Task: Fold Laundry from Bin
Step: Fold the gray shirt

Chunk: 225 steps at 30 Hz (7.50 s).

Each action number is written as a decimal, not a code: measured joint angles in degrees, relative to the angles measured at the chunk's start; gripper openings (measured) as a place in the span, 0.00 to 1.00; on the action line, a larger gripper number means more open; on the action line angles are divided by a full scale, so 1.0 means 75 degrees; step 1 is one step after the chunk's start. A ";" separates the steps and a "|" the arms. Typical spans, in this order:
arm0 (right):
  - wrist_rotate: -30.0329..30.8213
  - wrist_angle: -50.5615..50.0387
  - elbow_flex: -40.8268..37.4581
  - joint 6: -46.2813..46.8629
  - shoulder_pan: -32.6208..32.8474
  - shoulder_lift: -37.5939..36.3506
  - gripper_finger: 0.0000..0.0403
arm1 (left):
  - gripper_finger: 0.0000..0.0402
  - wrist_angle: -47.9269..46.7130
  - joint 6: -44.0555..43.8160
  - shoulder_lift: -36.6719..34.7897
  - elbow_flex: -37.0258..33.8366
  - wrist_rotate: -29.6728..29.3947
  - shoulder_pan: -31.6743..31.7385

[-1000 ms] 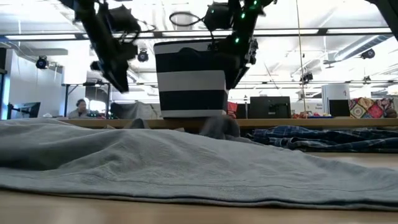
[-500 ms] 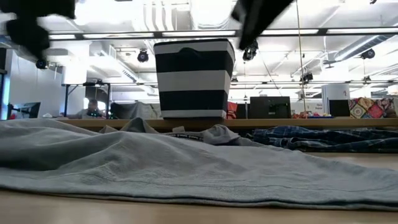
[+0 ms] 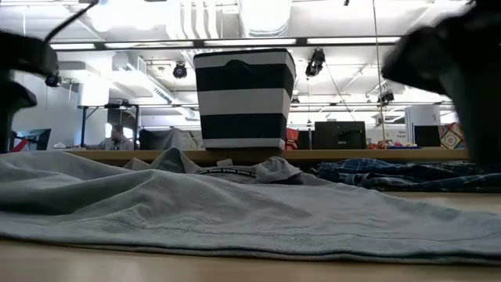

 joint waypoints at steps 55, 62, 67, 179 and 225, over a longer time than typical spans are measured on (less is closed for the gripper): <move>-0.0464 -0.3041 -0.0246 0.2000 0.0002 -0.2790 0.07 | 0.07 0.5048 -0.4165 -0.0053 -0.0378 0.4607 -0.0110; -0.2227 -0.3123 -0.0237 0.1972 0.0051 -0.1789 0.31 | 0.37 0.9558 -0.5453 0.1127 -0.0828 0.5033 -0.0853; -0.1704 -0.3190 0.0265 0.1681 -0.0076 -0.2085 0.45 | 0.56 0.8722 -0.5417 0.0772 -0.0241 0.4888 -0.0986; -0.0524 -0.2068 0.1300 -0.5042 -0.4975 -0.1604 0.58 | 0.57 -0.1597 0.1698 -0.1999 0.2662 0.0906 0.6800; -0.0488 -0.0318 0.0984 0.1923 0.0736 0.0273 0.56 | 0.54 0.2730 -0.0531 0.4668 0.1895 -0.0787 0.1166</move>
